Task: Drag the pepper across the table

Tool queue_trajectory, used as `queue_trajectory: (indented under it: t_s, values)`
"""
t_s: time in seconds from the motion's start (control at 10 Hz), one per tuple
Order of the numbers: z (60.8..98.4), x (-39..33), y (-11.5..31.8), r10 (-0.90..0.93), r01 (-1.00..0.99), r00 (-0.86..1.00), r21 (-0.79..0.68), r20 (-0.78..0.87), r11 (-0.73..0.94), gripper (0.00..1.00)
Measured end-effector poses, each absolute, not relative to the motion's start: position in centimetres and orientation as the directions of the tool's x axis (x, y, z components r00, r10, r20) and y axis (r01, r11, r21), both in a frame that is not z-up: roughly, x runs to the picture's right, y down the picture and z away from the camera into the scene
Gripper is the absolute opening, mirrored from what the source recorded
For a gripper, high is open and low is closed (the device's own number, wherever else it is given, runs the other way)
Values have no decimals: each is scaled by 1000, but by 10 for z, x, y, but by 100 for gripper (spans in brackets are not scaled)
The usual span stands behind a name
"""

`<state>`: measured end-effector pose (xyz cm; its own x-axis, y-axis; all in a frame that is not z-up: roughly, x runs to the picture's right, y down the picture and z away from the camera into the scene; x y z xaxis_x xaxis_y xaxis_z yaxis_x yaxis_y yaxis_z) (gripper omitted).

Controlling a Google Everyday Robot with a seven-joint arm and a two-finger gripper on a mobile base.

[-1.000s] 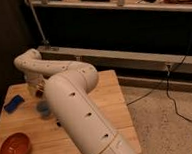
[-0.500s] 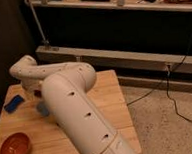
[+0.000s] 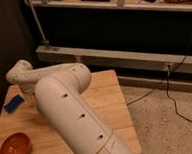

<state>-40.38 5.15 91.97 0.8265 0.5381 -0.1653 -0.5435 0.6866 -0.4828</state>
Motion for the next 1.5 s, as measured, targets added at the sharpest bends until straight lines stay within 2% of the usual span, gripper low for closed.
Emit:
queue_trajectory:
  t_s: [0.9,1.0,1.2,1.5]
  values:
    - [938,-399,40,553,-585,800,-507,-233,633,65]
    - [941,-397,39,550,-586,800,-509,-239,630,63]
    - [946,-394,37,547,-587,800,-509,-246,630,48]
    - [950,-392,36,538,-582,805,-509,-251,634,46]
